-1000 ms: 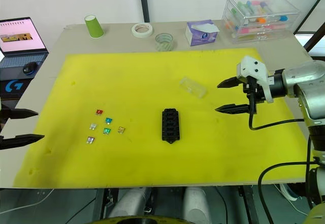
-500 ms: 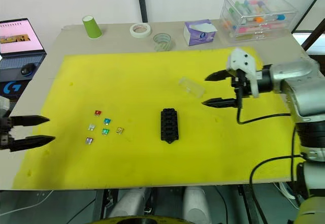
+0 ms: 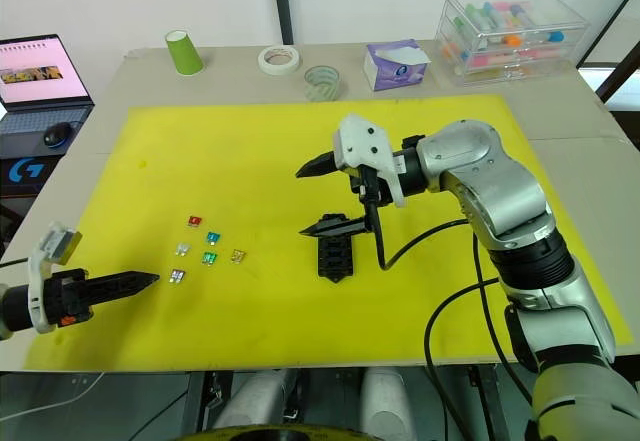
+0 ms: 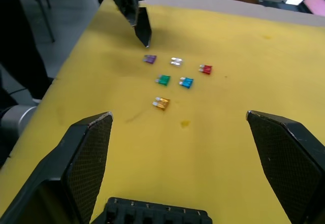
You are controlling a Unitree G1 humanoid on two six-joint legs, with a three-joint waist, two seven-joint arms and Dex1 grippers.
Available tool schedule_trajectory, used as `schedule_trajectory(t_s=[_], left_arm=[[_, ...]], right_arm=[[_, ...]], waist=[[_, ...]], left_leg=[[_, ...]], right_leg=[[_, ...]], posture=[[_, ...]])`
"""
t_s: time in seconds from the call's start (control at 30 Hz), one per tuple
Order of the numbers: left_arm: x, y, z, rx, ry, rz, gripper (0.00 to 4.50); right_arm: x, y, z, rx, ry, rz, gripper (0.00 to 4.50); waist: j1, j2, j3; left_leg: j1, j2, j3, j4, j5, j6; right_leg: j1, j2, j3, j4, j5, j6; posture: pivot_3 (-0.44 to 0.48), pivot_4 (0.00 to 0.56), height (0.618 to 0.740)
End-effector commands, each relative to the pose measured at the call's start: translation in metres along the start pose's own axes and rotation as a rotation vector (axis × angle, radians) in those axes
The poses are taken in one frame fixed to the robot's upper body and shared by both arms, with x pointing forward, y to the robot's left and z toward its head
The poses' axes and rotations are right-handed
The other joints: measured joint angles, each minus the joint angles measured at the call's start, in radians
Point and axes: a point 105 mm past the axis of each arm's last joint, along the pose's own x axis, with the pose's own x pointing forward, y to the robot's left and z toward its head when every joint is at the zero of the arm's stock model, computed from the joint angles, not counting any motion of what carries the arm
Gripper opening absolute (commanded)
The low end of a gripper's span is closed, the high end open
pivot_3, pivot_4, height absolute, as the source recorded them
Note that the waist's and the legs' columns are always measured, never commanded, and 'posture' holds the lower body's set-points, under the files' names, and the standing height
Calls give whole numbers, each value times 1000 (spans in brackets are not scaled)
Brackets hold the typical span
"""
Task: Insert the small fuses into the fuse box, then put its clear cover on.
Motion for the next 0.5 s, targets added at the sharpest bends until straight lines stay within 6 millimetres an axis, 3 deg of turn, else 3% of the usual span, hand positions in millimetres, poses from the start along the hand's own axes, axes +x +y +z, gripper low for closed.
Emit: schedule_trajectory(t_s=[0.03,0.27,0.47,0.5], left_arm=[[1,0,3,-33,-9,-12,4459],[18,-2,13,-21,3,-42,4459],[31,0,10,-8,56,-32,4459],[33,2,9,-7,58,-26,4291]], right_arm=[[3,7,12,-92,7,54,4477],[10,15,1,-99,54,116,4477],[10,14,1,-103,55,106,4477],[10,14,1,-103,55,104,4500]], waist=[[0,0,0],[0,0,0],[-1,0,0],[-1,0,0]], left_leg=[[0,0,0,0,0,0],[0,0,0,0,0,0],[0,0,0,0,0,0],[0,0,0,0,0,0]], right_leg=[[0,0,0,0,0,0],[0,0,0,0,0,0],[0,0,0,0,0,0],[0,0,0,0,0,0]], posture=[[0,150,740],[0,150,740],[0,150,740],[0,150,740]])
